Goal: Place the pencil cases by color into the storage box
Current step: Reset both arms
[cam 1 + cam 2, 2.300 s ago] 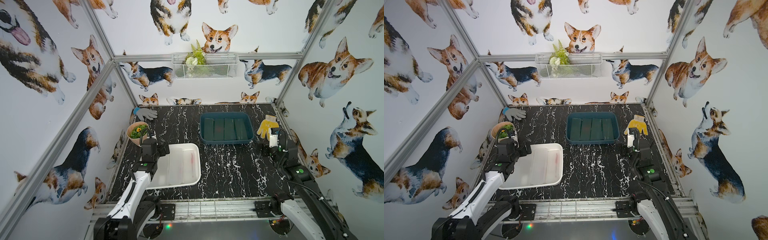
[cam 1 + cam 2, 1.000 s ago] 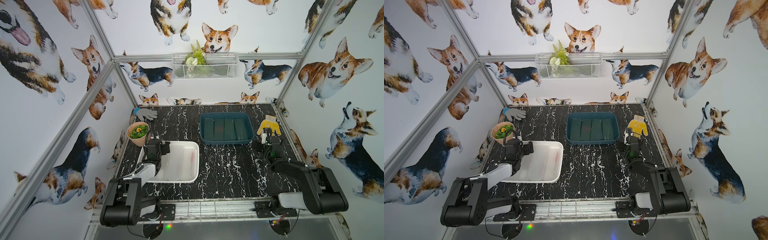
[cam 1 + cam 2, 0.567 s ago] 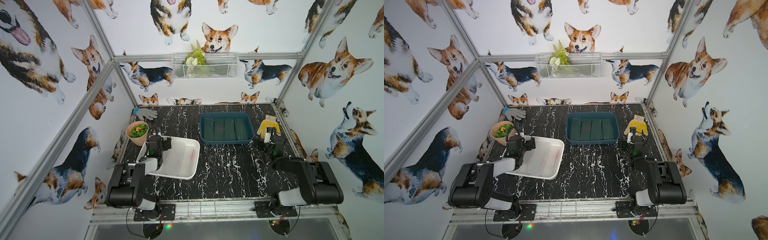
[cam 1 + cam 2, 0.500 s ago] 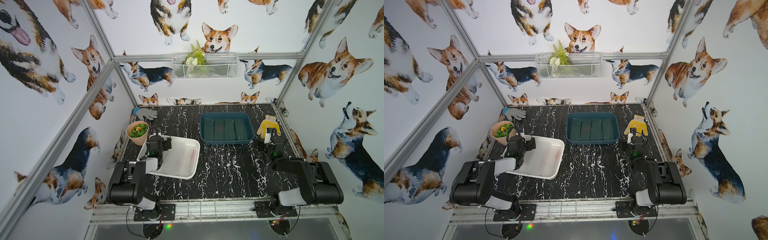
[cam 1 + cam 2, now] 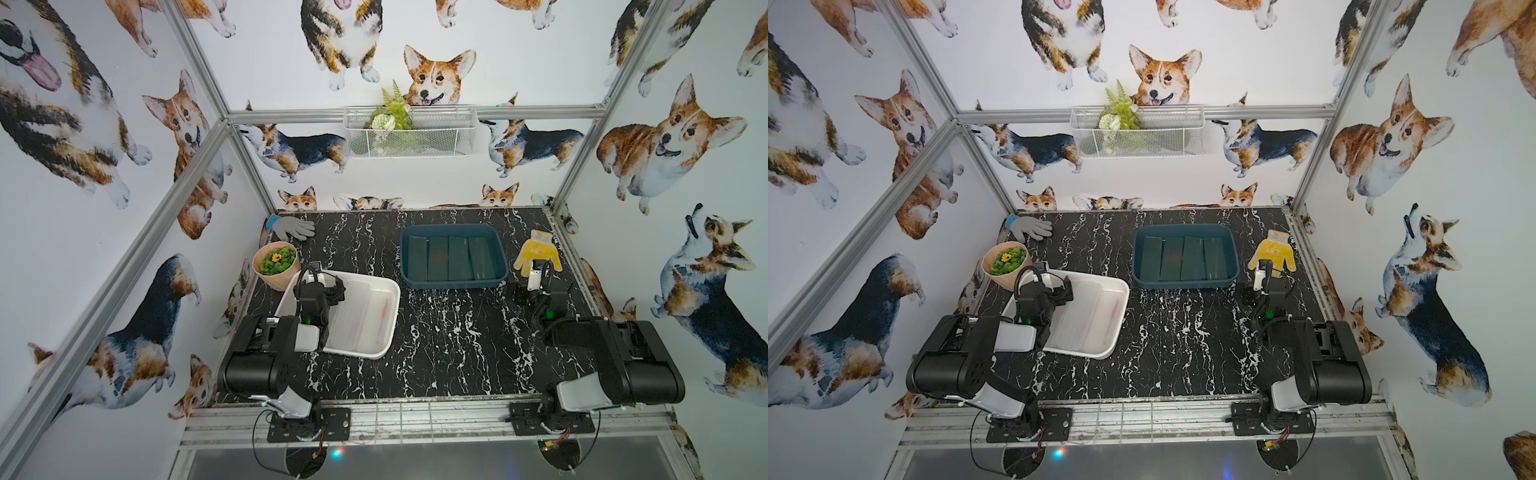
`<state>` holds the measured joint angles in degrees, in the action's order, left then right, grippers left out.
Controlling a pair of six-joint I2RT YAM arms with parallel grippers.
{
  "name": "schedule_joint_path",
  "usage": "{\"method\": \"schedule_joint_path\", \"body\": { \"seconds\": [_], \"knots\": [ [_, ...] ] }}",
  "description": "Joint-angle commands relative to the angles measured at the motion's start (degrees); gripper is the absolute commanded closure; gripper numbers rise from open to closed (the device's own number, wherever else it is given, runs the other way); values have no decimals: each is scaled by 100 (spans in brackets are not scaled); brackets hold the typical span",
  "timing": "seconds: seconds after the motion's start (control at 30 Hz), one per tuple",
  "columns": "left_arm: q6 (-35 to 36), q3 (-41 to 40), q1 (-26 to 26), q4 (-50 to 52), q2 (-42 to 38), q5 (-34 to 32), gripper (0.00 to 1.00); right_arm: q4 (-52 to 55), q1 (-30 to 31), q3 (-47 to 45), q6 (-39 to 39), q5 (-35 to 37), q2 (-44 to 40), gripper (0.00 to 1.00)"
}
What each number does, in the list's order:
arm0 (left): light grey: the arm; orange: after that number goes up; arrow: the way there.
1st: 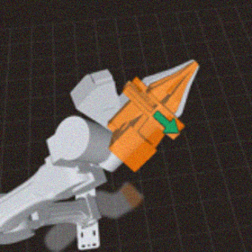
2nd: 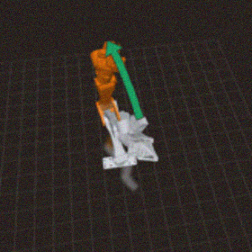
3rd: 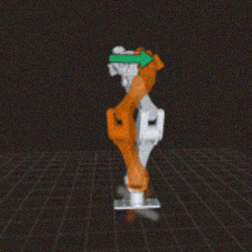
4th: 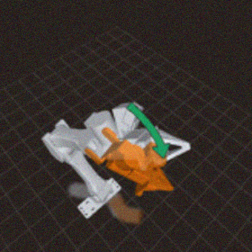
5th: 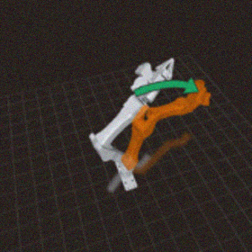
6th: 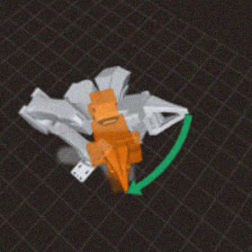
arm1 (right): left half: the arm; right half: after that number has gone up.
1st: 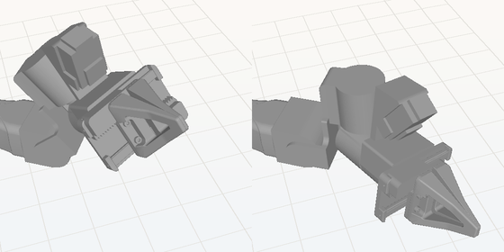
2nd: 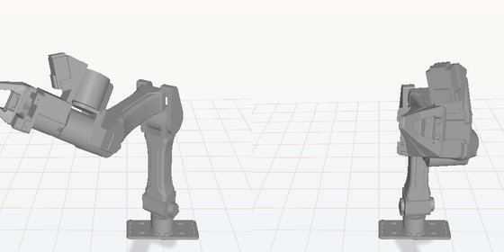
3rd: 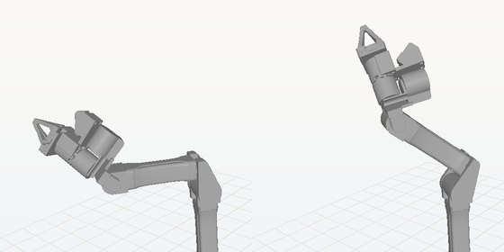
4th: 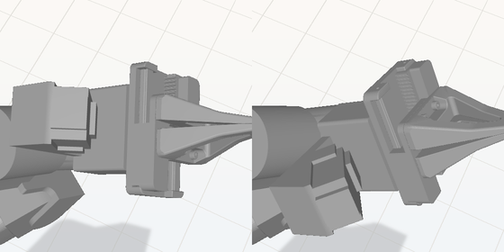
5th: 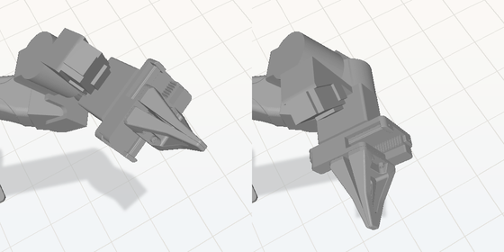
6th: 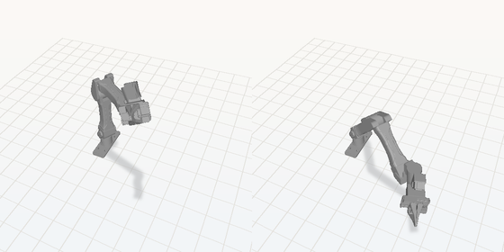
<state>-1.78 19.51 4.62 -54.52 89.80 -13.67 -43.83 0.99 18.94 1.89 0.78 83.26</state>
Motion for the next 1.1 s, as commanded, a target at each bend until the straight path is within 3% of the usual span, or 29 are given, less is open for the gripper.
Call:
{"method": "schedule_joint_path", "body": {
  "seconds": [0.0,1.07],
  "knots": [
    [-6,41,-13,-214,12,-190,0,-517,-3,-83,79,44,-2,0],
    [99,307,65,219,77,-171,0,-459,-3,-35,75,45,33,0]
  ]
}}
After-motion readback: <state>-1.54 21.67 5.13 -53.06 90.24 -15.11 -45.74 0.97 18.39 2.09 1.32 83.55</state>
